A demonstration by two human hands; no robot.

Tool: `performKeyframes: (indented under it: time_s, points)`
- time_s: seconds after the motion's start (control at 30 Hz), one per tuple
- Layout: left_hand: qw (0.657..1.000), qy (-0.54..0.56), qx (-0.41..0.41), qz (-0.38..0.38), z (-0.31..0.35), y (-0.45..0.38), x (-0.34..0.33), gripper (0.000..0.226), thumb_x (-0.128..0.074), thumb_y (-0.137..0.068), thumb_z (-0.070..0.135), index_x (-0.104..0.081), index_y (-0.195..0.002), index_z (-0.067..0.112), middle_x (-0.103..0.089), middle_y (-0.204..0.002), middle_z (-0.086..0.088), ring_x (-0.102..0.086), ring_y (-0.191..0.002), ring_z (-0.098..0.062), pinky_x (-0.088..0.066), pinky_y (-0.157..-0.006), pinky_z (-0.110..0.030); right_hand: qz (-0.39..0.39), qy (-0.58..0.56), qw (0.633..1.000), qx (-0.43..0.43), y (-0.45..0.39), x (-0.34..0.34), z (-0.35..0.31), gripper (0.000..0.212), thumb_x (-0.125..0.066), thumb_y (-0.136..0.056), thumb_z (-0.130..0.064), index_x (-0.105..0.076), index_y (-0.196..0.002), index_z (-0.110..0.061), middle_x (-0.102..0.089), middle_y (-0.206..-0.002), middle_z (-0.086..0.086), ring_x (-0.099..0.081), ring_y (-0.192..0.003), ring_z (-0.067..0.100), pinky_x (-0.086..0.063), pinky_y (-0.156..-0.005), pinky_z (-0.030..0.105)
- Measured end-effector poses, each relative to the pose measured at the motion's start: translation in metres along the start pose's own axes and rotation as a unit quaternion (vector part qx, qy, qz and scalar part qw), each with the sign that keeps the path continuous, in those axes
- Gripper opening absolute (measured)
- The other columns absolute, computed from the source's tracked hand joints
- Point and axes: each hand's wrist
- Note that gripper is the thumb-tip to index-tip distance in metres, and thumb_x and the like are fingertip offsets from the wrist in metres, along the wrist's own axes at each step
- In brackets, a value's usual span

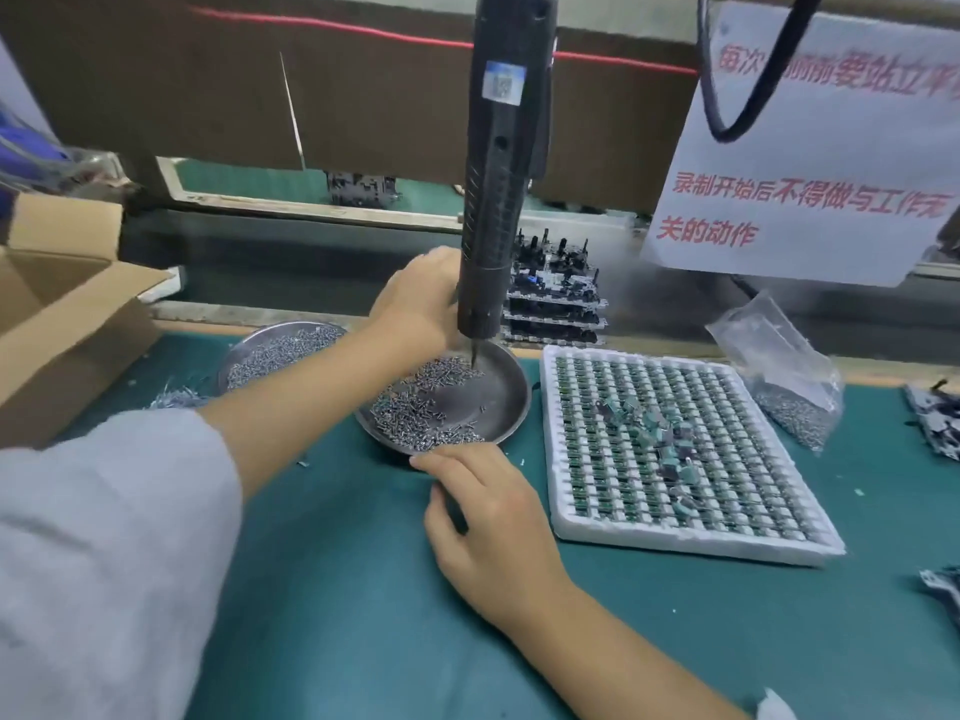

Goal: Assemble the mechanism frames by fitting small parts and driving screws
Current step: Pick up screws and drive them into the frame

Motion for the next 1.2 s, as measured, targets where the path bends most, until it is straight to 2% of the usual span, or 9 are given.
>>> performKeyframes:
  time_s: [0.13, 0.3, 0.43, 0.57, 0.67, 0.8, 0.97, 1.07, 1.2]
  points:
    - [0.998, 0.004, 0.009, -0.054, 0.011, -0.041, -0.022, 0.040, -0.058, -0.086, 0.005, -0.050, -0.125, 0.004, -0.058, -0.123, -0.014, -0.054, -0.113, -0.034, -0.046, -0.095, -0.044, 0.007, -0.016, 1.000, -0.011, -0.001, 0.001, 0.003, 0.029, -0.050, -0.082, -0.010, -0.069, -0.104, -0.005, -0.067, -0.100, 0.004, -0.061, -0.091, 0.021, -0.050, -0.079, 0.033]
    - [0.998, -0.015, 0.029, -0.061, 0.026, -0.063, -0.051, 0.009, -0.056, -0.092, 0.023, -0.056, -0.101, 0.023, -0.064, -0.109, -0.002, -0.056, -0.094, -0.031, -0.048, -0.085, -0.039, 0.004, -0.021, 1.000, -0.007, -0.002, -0.001, 0.006, 0.030, -0.049, -0.081, -0.010, -0.069, -0.102, -0.005, -0.066, -0.099, 0.005, -0.061, -0.090, 0.023, -0.049, -0.079, 0.031]
    - [0.999, -0.036, -0.019, -0.018, 0.027, -0.069, -0.062, 0.017, -0.054, -0.093, 0.003, -0.056, -0.101, 0.017, -0.054, -0.109, -0.003, -0.056, -0.086, -0.020, -0.046, -0.080, -0.033, 0.007, -0.031, 0.999, -0.003, -0.002, 0.000, 0.006, 0.029, -0.048, -0.081, -0.009, -0.069, -0.100, -0.004, -0.065, -0.098, 0.006, -0.060, -0.089, 0.023, -0.049, -0.077, 0.031]
    - [0.999, -0.032, -0.042, 0.006, 0.032, -0.067, -0.060, 0.035, -0.048, -0.092, -0.009, -0.055, -0.121, 0.010, -0.049, -0.119, -0.005, -0.060, -0.102, -0.014, -0.047, -0.081, -0.030, 0.013, -0.033, 0.999, -0.016, -0.002, 0.000, 0.006, 0.031, -0.048, -0.081, -0.010, -0.069, -0.102, -0.004, -0.066, -0.100, 0.006, -0.061, -0.090, 0.023, -0.049, -0.079, 0.031]
    - [0.996, 0.047, -0.017, 0.077, 0.036, -0.055, -0.038, 0.032, -0.052, -0.093, -0.004, -0.057, -0.122, 0.009, -0.049, -0.119, -0.006, -0.054, -0.080, 0.002, -0.035, -0.072, -0.015, 0.019, -0.051, 0.998, -0.042, -0.001, 0.002, 0.005, 0.033, -0.048, -0.084, -0.009, -0.067, -0.110, -0.005, -0.064, -0.108, 0.006, -0.059, -0.100, 0.019, -0.047, -0.088, 0.029]
    - [0.981, 0.098, 0.001, 0.170, 0.032, -0.018, 0.015, 0.033, -0.065, -0.089, 0.011, -0.062, -0.121, 0.007, -0.055, -0.113, -0.011, -0.051, -0.098, -0.016, -0.031, -0.082, -0.011, 0.033, -0.087, 0.992, -0.085, -0.003, 0.004, 0.003, 0.039, -0.052, -0.087, -0.006, -0.057, -0.126, -0.009, -0.055, -0.125, 0.002, -0.047, -0.119, 0.008, -0.033, -0.102, 0.014]
    - [0.975, 0.036, -0.064, 0.210, 0.013, 0.079, 0.068, 0.032, -0.068, -0.084, 0.006, -0.064, -0.117, 0.004, -0.057, -0.109, -0.010, -0.047, -0.096, -0.008, -0.032, -0.085, -0.005, 0.102, -0.152, 0.970, -0.159, -0.005, 0.008, 0.002, 0.043, -0.042, -0.093, -0.013, -0.040, -0.135, -0.023, -0.044, -0.137, -0.003, -0.036, -0.129, 0.000, -0.023, -0.108, 0.012]
    - [0.980, -0.022, -0.100, 0.172, 0.002, 0.148, 0.072, 0.030, -0.068, -0.081, 0.003, -0.066, -0.111, 0.000, -0.058, -0.103, -0.008, -0.049, -0.091, -0.006, -0.030, -0.088, 0.000, 0.119, -0.195, 0.957, -0.177, -0.002, 0.007, -0.004, 0.041, -0.037, -0.096, -0.019, -0.035, -0.136, -0.030, -0.040, -0.139, -0.013, -0.034, -0.129, -0.007, -0.021, -0.106, 0.007]
    - [0.987, -0.031, -0.130, 0.085, -0.015, 0.214, 0.053, 0.029, -0.061, -0.081, 0.003, -0.067, -0.109, -0.003, -0.061, -0.103, -0.010, -0.056, -0.092, -0.007, -0.042, -0.090, -0.009, 0.141, -0.231, 0.947, -0.172, 0.004, 0.009, -0.006, 0.037, -0.037, -0.098, -0.024, -0.039, -0.129, -0.044, -0.047, -0.134, -0.015, -0.043, -0.126, 0.000, -0.031, -0.108, 0.019]
Point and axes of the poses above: each hand's wrist, its own y-axis away from the middle knuckle, its own x-axis out of the back of the hand, z = x × y
